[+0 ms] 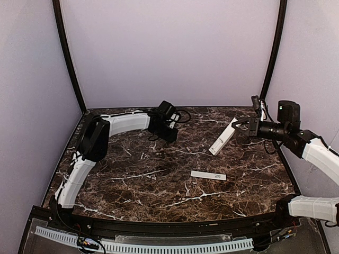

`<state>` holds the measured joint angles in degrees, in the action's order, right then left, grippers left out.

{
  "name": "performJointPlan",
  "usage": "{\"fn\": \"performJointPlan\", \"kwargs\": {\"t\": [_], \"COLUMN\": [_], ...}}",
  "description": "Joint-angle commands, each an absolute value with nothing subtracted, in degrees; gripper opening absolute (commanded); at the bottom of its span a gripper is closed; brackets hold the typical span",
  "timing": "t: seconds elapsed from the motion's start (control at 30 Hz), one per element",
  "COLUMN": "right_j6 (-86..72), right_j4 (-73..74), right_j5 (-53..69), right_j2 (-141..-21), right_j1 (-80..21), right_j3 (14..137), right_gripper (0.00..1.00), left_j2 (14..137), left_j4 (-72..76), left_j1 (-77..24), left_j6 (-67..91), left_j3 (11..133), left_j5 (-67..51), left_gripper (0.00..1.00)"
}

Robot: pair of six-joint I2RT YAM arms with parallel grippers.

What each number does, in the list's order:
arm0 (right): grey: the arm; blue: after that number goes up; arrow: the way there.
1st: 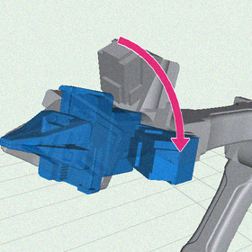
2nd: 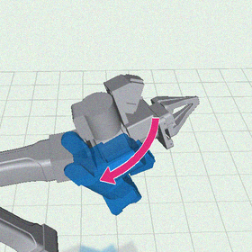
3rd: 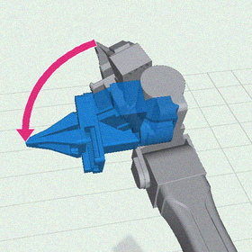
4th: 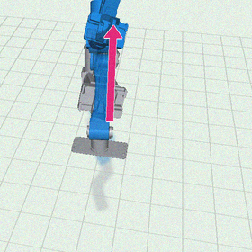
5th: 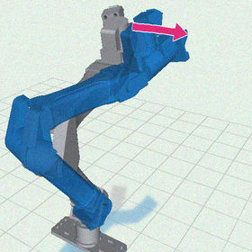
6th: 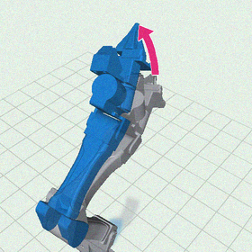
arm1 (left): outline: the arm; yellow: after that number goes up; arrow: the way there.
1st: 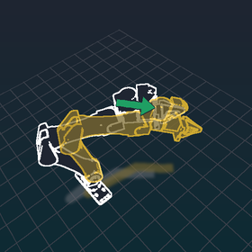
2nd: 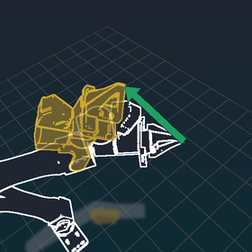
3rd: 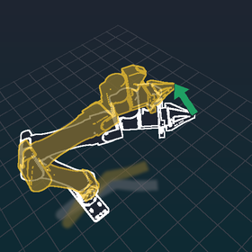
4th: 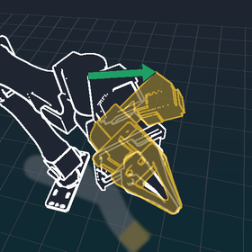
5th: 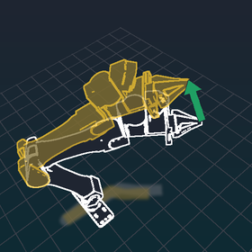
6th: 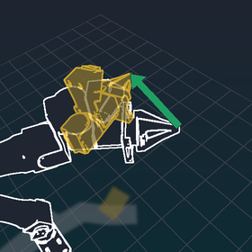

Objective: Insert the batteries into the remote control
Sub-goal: Move the battery to the center of the board.

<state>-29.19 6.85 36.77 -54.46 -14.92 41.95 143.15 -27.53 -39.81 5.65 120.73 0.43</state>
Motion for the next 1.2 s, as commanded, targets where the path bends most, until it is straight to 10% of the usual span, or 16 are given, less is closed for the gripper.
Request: {"fn": "performJointPlan", "kwargs": {"t": [0.0, 0.3, 1.17], "right_j6": [-28.63, -28.91, -29.00], "right_j4": [4.14, 2.43, -0.38], "right_j5": [38.43, 40.64, 49.48], "right_j2": [-54.88, -56.42, -62.40], "right_j1": [-14.56, -14.55, -15.28], "right_j3": [41.40, 40.99, 39.64], "right_gripper": [0.00, 0.00, 0.00], "left_j2": [144.05, 141.78, 105.29], "left_j4": [-32.21, -36.47, -30.91], "left_j1": [-39.38, -39.46, -50.86], "left_j6": [6.14, 5.83, 23.71], "left_j3": [122.94, 120.79, 66.64], "left_j5": [1.66, 3.14, -5.39], "left_gripper": [0.29, 0.01, 0.12]}}
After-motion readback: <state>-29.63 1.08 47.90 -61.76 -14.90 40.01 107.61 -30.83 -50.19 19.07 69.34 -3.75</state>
